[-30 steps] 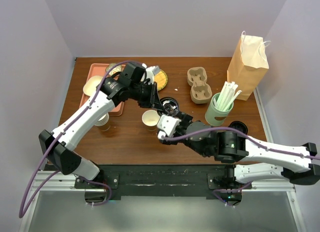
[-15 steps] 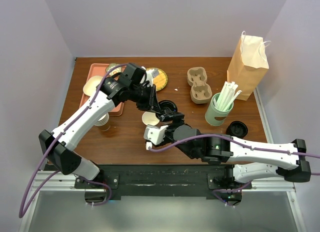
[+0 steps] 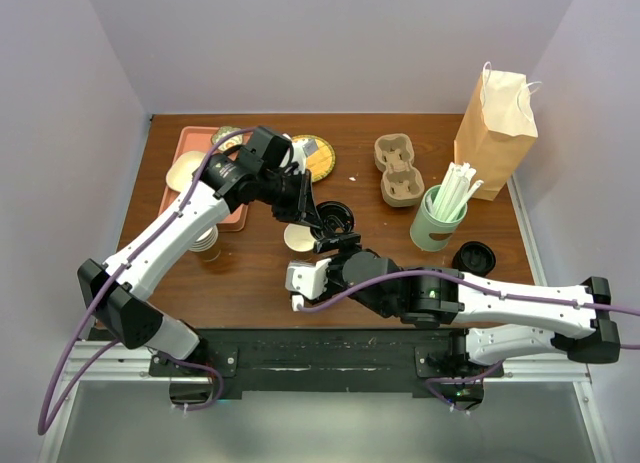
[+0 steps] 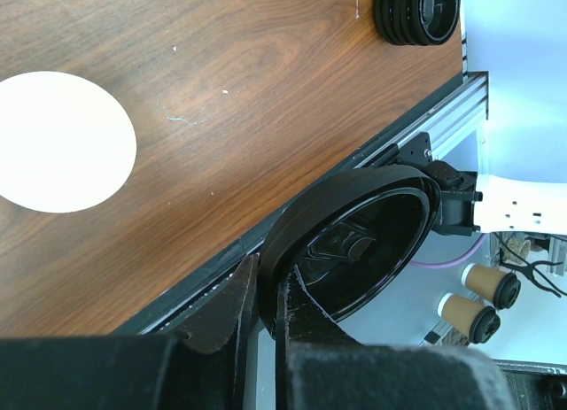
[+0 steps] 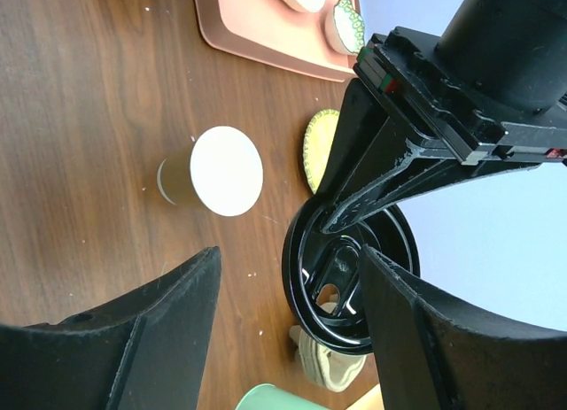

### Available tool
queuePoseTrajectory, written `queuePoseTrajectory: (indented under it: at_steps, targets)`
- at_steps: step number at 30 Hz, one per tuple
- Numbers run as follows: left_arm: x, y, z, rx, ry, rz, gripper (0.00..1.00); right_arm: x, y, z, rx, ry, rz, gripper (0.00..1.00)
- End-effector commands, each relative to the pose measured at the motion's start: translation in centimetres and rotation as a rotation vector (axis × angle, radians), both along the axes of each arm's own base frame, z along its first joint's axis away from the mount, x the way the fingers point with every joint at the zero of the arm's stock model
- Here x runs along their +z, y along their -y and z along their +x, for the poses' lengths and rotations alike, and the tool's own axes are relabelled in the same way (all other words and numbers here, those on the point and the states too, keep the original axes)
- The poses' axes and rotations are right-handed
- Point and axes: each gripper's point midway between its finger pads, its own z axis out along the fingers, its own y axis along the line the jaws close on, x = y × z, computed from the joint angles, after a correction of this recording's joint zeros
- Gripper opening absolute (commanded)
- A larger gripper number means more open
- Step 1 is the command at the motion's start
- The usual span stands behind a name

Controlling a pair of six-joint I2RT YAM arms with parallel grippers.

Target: Pack the takeout coffee

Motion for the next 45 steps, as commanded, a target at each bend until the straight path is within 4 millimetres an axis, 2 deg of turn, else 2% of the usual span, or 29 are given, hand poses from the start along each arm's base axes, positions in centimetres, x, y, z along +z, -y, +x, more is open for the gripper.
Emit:
queuePoseTrajectory:
  at_steps: [1,3,10,12,16,20,21,22,23,24,27,28,29,31,33,34,35,36,37,38,39,40,41,42,43,44,45]
  targets:
    - [1.9,0.6,-0.7,-0.008,-0.022,-0.056,0.0,-0.4,0.4,0.3,-0.012,0.043,-0.045,0.66]
    - [1.9,0.6,-0.9,-0.008,-0.03,-0.057,0.0,-0.8,0.8,0.8,-0.053,0.056,-0.051,0.65]
    - [1.3,0.1,-2.0,-0.01,-0.061,-0.064,0.0,-1.1,0.6,0.9,-0.058,0.049,-0.055,0.62]
    - [1.6,0.2,-2.1,-0.012,-0.063,-0.076,0.0,-0.9,0.8,1.4,-0.093,0.073,-0.053,0.58]
    - [2.0,0.1,-2.5,-0.013,-0.06,-0.087,0.0,-0.8,0.6,2.0,-0.124,0.111,-0.062,0.44]
    - [2.2,-0.1,-3.0,-0.022,-0.063,-0.097,0.01,-0.1,0.4,2.4,-0.145,0.139,-0.051,0.21]
    - [2.4,0.0,-3.0,-0.022,-0.057,-0.102,0.03,0.1,0.4,2.4,-0.144,0.139,-0.044,0.16]
    - [2.7,0.0,-3.0,-0.026,-0.049,-0.11,0.09,0.3,0.4,2.4,-0.143,0.136,-0.034,0.07]
    - [3.0,0.1,-2.8,-0.022,-0.03,-0.119,0.14,0.6,0.2,2.1,-0.122,0.126,-0.023,0.03]
    - [3.3,0.0,-2.5,-0.013,-0.012,-0.123,0.2,0.6,0.0,1.8,-0.118,0.094,0.005,0.0]
    - [5.6,0.2,-0.7,0.011,0.092,-0.173,0.39,1.3,-0.8,0.4,-0.071,-0.033,0.086,0.0]
    - [6.5,0.2,0.1,0.023,0.135,-0.184,0.56,1.5,-1.2,-0.2,-0.055,-0.078,0.107,0.0]
    - [6.9,-0.2,1.5,0.066,0.185,-0.172,0.6,2.3,-1.3,-0.8,-0.041,-0.126,0.124,0.0]
    - [8.1,-1.3,3.8,0.112,0.291,-0.159,0.65,2.7,-2.3,-2.5,-0.005,-0.27,0.208,0.0]
    - [9.7,-3.5,6.7,0.193,0.438,-0.131,0.65,3.9,-2.9,-4.3,0.018,-0.41,0.295,0.0]
    - [10.3,-3.9,8.0,0.203,0.525,-0.133,0.65,4.3,-3.0,-4.7,0.023,-0.449,0.324,0.0]
    - [11.5,-5.1,8.3,0.22,0.625,-0.116,0.65,4.7,-3.0,-5.1,0.025,-0.487,0.347,0.0]
    - [11.8,-6.0,8.8,0.198,0.726,-0.068,0.65,4.9,-2.9,-5.3,0.004,-0.545,0.393,0.0]
    - [11.2,-6.4,9.3,0.203,0.785,-0.045,0.65,5.2,-2.8,-5.6,0.011,-0.59,0.417,0.0]
    - [12.0,-7.3,9.1,0.213,0.846,-0.029,0.65,5.2,-2.3,-4.7,-0.018,-0.618,0.444,0.0]
    - [11.9,-7.4,9.0,0.16,0.9,-0.001,0.65,5.4,-2.1,-4.5,-0.032,-0.674,0.488,0.0]
    - [11.4,-6.9,8.6,0.112,0.923,-0.012,0.68,6.1,-1.9,-5.1,0.014,-0.758,0.526,0.0]
    - [11.7,-5.7,7.0,0.002,0.941,-0.07,0.69,6.4,-0.8,-2.8,-0.036,-0.785,0.584,0.0]
    - [11.4,-5.3,6.4,-0.064,0.967,-0.075,0.69,6.7,-0.3,-2.4,-0.047,-0.844,0.631,0.0]
    - [10.9,-4.2,3.9,-0.191,0.989,-0.156,0.68,7.6,1.4,-0.7,-0.024,-0.933,0.685,0.0]
    - [10.5,-3.9,3.1,-0.258,1.015,-0.171,0.68,7.7,1.6,-0.6,-0.017,-0.961,0.682,0.0]
    - [8.8,-3.7,2.2,-0.331,1.015,-0.168,0.68,7.7,1.7,-0.5,-0.01,-0.987,0.67,0.0]
